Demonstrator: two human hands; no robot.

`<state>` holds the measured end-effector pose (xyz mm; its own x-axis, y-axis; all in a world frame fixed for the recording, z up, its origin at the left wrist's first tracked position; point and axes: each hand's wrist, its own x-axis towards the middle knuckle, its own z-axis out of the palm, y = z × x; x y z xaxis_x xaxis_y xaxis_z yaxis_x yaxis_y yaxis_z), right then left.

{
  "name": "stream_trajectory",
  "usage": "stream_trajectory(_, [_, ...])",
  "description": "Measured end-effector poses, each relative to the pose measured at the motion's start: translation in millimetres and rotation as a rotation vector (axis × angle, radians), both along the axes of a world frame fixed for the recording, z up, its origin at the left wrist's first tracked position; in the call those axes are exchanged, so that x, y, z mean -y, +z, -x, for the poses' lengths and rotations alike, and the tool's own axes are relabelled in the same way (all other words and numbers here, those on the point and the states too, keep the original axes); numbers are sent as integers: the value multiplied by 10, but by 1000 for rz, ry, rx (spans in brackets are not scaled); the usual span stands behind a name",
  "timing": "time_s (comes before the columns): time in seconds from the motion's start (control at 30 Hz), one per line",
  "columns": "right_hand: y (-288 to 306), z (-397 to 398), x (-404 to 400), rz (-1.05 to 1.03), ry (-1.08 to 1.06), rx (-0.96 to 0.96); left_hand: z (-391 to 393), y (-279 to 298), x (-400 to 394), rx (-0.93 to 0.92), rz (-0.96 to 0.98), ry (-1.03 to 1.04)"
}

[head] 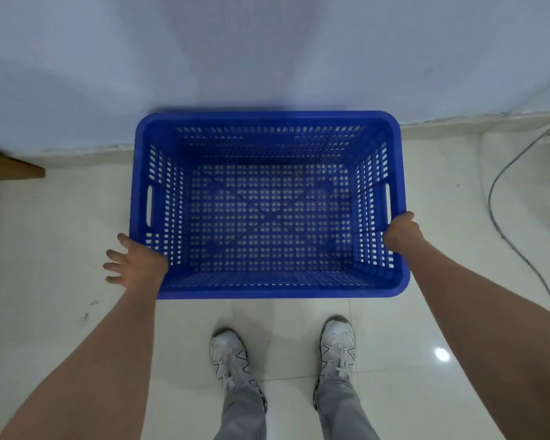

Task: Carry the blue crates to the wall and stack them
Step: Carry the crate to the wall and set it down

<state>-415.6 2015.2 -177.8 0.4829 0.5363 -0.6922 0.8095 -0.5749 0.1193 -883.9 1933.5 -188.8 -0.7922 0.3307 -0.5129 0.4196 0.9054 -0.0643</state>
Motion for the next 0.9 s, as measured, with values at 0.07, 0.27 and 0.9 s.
stream_trajectory(0.07, [-4, 12, 14, -58, -63, -4, 94, -113, 80, 108, 12, 60])
stream_trajectory(0.27, [-11, -96, -90, -141, -51, -13, -100, -209, 258, 99, -21, 22])
stream_trajectory(0.9, [90, 73, -393, -93, 13, -31, 97, 28, -124, 136, 87, -314])
